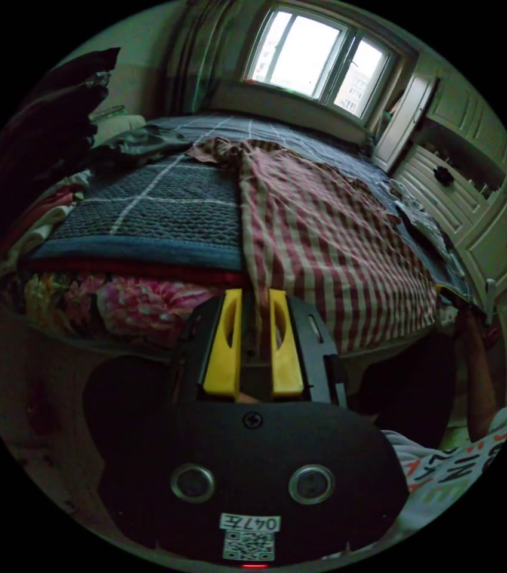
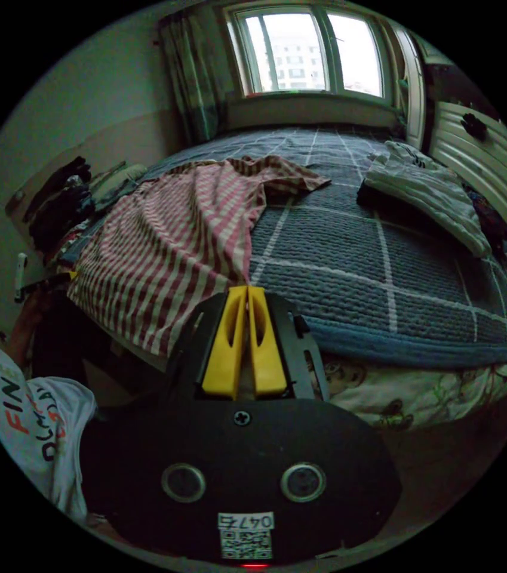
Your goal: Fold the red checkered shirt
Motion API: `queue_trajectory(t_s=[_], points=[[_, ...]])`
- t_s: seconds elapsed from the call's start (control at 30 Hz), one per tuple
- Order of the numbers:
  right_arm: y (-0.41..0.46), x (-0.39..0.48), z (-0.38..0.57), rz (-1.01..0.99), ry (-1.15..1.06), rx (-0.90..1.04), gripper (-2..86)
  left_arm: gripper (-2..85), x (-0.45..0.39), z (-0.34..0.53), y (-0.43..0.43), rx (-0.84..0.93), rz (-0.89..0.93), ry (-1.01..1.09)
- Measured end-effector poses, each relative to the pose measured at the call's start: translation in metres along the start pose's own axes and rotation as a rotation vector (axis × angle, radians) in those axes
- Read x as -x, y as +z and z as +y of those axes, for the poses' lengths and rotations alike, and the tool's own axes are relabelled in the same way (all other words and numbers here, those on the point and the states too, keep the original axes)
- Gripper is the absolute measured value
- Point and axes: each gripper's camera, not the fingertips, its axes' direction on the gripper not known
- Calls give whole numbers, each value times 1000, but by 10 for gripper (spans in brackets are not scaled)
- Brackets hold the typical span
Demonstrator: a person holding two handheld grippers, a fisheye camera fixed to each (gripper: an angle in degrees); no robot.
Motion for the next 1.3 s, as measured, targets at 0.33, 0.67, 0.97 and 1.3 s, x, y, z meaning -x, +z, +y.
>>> queue_trajectory(t_s=[0.33, 0.67, 0.97, 1.3], points=[[-12, -1, 16, 84, -83, 74, 106, -8, 3, -2, -4, -25, 145, 41], [-16, 4, 1, -146, -122, 130, -2, -7, 20, -23, -67, -140, 152, 90], [-24, -49, 12, -206, 139, 50, -1, 83, 27, -15, -45, 8, 205, 81], [-14, -20, 14, -79, 2, 30, 77, 115, 49, -8, -60, -27, 130, 66]])
